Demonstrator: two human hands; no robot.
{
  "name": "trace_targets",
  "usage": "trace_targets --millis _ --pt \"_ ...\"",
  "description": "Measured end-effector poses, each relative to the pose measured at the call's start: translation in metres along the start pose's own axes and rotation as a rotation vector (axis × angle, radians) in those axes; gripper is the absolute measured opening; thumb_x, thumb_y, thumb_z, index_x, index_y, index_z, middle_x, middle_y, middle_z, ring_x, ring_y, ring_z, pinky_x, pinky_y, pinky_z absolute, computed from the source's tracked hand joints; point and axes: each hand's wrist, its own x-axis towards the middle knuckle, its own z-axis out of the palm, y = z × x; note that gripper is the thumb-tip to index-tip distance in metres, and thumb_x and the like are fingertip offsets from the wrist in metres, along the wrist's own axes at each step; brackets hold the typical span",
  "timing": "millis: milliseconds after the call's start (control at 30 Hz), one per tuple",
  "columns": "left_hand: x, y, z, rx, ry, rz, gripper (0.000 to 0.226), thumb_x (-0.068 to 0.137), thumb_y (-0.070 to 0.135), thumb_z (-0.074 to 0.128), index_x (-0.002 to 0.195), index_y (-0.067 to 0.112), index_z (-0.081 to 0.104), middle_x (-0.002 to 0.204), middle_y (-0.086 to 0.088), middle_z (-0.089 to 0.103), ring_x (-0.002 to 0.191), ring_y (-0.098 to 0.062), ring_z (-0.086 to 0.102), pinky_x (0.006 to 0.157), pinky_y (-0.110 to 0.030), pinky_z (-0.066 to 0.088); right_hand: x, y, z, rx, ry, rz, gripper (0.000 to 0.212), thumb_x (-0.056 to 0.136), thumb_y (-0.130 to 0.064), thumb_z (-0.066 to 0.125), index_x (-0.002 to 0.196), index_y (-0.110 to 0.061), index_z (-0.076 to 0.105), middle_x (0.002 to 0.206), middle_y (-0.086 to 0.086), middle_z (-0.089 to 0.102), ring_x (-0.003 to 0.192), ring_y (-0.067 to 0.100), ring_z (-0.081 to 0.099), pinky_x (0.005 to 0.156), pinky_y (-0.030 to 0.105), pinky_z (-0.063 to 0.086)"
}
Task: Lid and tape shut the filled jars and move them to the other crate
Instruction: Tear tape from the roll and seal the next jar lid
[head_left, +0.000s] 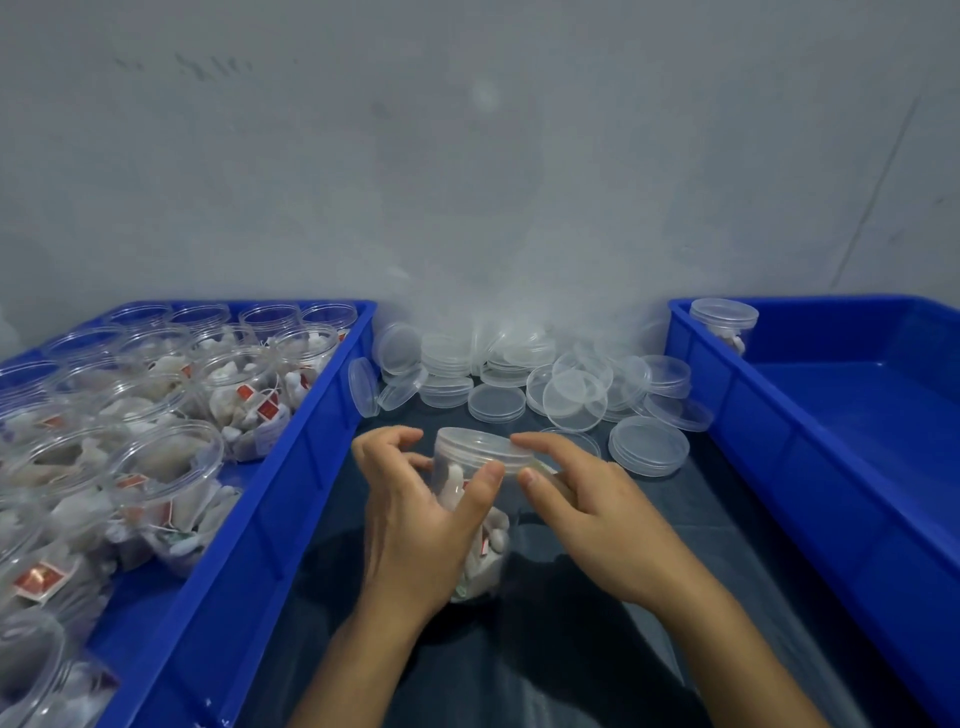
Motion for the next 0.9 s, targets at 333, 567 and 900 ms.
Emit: trace_targets --millis 333,567,900 --pt "-0.007 0.008 0.011 0.093 0.007 -0.072 0.077 0.079 0.084 0.049 0.138 0.036 0.038 0.112 0.024 0.062 0.099 0.011 0.060 0.073 -0.009 0.043 -0.004 -0.007 -0.002 -0.032 -0.021 -0.028 0.046 0.106 -0.038 0.035 0.151 -0.047 0.041 0.067 -0.015 0.057 0.071 0.010 0.052 0.074 0.038 0.043" --pt "-0.003 0.010 0.005 -0.009 0.030 -0.096 0.075 0.078 0.081 0.052 0.134 0.031 0.044 0.103 0.045 0.063 0.095 0.016 0.062 0.073 -0.009 0.045 -0.002 -0.006 -0.010 -0.088 0.075 -0.073 0.036 0.107 -0.038 0.049 0.142 -0.043 0.053 0.057 -0.011 0.054 0.059 0.014 0.049 0.069 0.044 0.047" --pt "-0.004 0.006 0.004 -0.121 -0.034 -0.091 0.056 0.084 0.076 0.051 0.123 0.036 0.047 0.111 0.034 0.065 0.095 0.002 0.069 0.077 -0.015 0.050 0.001 -0.003 -0.009 -0.153 0.084 -0.069 0.033 0.106 -0.043 0.049 0.139 -0.045 0.054 0.057 -0.016 0.055 0.056 0.009 0.046 0.067 0.038 0.043"
